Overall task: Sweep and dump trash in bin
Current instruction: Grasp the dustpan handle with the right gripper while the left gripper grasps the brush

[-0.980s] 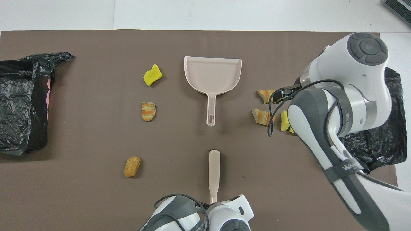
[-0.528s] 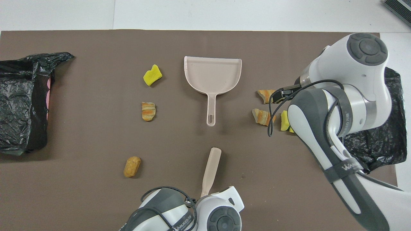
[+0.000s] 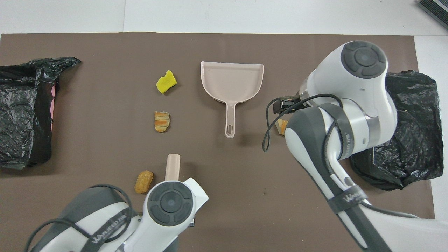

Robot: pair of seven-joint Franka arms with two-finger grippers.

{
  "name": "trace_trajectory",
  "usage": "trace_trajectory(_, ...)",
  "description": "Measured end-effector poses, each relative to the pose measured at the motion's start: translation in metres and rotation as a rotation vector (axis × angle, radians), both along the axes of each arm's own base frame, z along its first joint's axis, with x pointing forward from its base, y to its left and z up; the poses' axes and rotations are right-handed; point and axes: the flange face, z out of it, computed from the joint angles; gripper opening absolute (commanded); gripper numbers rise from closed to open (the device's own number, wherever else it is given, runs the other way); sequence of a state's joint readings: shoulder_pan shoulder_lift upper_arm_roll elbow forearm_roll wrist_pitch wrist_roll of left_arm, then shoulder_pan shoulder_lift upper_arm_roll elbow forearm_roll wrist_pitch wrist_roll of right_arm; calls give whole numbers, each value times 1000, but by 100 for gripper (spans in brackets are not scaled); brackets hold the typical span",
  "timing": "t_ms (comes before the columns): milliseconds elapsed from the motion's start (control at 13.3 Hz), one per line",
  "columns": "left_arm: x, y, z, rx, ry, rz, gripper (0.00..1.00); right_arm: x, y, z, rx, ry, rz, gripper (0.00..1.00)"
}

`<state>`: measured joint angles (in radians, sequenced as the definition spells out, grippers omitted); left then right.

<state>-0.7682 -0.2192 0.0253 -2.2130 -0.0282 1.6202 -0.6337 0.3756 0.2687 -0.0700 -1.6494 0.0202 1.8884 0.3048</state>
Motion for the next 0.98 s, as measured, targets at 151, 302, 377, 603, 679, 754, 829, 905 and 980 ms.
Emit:
trace_trajectory(151, 6, 28, 7, 45, 19, 104, 0, -2, 35, -16, 15, 20, -73, 100)
trace_trajectory(302, 6, 45, -1, 92, 20, 215, 0, -1, 75, -41, 35, 36, -121, 100)
trace_trajectory(377, 4, 53, -6, 119, 19, 275, 0, 0, 97, -56, 39, 37, -139, 100)
trace_trajectory(603, -9, 67, -24, 207, 4, 441, 0, -2, 148, -95, 49, 12, -176, 100)
trace_trajectory(679, -14, 68, -29, 229, -6, 493, 0, -2, 155, -101, 49, 13, -177, 100)
trace_trajectory(754, -17, 67, -36, 235, -13, 551, 0, -2, 156, -101, 51, 14, -177, 100)
trace_trajectory(829, -20, 65, -43, 232, -11, 608, 0, -2, 156, -100, 52, 13, -178, 100)
trace_trajectory(905, -22, 63, -52, 224, -13, 662, 0, -2, 156, -99, 52, 14, -178, 98)
trace_trajectory(980, -23, 61, -59, 210, -17, 717, 0, -2, 156, -99, 50, 17, -178, 84)
